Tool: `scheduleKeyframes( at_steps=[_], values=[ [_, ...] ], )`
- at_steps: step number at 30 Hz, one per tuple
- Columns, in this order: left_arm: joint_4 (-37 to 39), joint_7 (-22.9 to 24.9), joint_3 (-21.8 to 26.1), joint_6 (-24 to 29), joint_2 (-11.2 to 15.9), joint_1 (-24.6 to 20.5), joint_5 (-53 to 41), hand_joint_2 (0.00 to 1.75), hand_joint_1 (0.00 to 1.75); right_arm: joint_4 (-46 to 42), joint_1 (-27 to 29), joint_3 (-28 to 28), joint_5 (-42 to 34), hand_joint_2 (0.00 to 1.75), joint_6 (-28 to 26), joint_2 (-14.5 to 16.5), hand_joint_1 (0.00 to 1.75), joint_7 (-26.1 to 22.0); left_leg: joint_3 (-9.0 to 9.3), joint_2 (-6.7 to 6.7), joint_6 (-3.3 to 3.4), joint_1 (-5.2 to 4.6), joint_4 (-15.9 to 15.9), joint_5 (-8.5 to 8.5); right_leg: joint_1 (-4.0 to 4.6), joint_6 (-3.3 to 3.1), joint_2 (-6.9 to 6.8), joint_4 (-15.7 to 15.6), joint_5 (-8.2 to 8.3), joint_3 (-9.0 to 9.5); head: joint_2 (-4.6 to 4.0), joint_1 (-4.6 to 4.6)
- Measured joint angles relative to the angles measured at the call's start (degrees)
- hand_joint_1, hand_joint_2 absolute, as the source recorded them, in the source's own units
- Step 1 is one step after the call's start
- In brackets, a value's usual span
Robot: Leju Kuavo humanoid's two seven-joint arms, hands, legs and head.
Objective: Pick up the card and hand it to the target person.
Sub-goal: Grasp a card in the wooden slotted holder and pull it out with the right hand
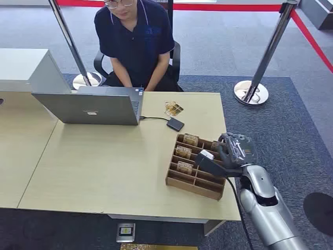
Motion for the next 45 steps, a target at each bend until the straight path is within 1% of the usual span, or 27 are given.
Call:
scheduleKeyframes(
  at_steps=[10,20,27,39,45],
  values=[
    [-0.1,1.1,0.1,0.8,-1.0,0.0,-0.1,0.0,0.0,-0.9,0.1,0.7,0.1,1.75,-0.3,0.2,1.42,0.1,-0.18,-0.01,0.01,0.0,0.0,0.0,0.0,0.0,0.0,0.0,0.0,-0.18,0.0,0.02],
    [-0.1,0.5,0.1,0.7,-1.0,0.0,-0.2,0.0,0.0,-6.5,1.4,0.9,2.0,1.75,-2.1,0.2,1.47,2.0,-0.27,0.0,0.0,0.0,0.0,0.0,0.0,0.0,0.0,0.0,0.0,-0.3,0.0,0.01],
    [-0.1,-0.7,0.6,-0.1,-0.7,0.0,0.0,0.0,0.0,-9.7,1.8,0.8,3.0,1.75,-1.8,0.2,1.48,2.6,-0.28,0.0,0.01,0.0,0.0,0.0,-0.01,0.0,0.0,0.0,0.0,-0.29,0.0,0.0],
    [-0.1,-1.3,1.1,-0.2,-0.4,0.0,0.0,0.0,0.0,-9.5,2.4,0.7,3.1,1.75,-0.5,0.4,1.49,2.3,-0.28,0.0,0.01,0.0,0.0,0.0,0.0,0.0,0.0,0.0,0.0,-0.3,0.0,0.0],
    [-0.1,-1.3,1.1,-0.2,-0.4,0.0,-0.1,0.0,0.0,-9.1,2.3,0.6,3.4,1.75,-0.8,0.6,1.52,1.5,-0.29,0.0,0.01,0.0,0.0,0.0,-0.01,0.0,0.0,0.0,0.0,-0.3,0.0,0.01]
  ],
)
